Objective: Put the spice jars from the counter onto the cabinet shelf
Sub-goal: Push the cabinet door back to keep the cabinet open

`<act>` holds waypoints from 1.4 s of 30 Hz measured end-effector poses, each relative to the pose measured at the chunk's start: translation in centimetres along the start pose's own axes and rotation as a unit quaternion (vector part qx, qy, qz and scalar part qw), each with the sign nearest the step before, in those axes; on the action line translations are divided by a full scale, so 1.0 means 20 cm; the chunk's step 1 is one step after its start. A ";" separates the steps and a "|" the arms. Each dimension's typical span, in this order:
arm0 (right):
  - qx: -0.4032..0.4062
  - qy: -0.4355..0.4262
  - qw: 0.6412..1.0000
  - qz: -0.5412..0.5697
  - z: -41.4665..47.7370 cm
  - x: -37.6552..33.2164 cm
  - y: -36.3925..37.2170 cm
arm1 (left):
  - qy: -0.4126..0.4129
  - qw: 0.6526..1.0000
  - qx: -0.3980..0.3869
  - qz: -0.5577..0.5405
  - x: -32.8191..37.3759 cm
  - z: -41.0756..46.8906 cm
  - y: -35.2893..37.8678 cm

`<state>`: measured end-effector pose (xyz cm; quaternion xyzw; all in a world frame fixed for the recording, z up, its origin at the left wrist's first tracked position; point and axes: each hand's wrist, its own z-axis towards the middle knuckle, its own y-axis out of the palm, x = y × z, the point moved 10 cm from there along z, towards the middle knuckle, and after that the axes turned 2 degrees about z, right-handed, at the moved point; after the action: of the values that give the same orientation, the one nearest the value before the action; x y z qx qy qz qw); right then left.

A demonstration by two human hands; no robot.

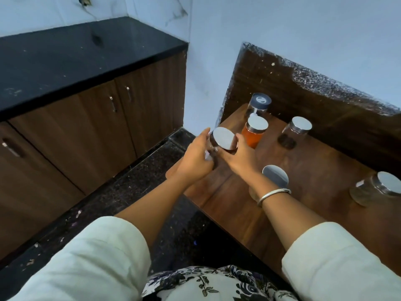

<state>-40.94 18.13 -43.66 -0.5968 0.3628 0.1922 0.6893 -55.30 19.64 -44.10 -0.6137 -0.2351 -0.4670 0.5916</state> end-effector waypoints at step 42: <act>-0.098 -0.007 0.968 0.231 -0.53 0.56 -1.13 | 0.183 0.944 -0.275 -0.018 1.15 -0.19 0.89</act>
<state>-20.56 1.23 -36.73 -0.5599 0.4652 0.3852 0.5672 -31.03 6.67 -34.03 -0.6520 0.0038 -0.6286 0.4240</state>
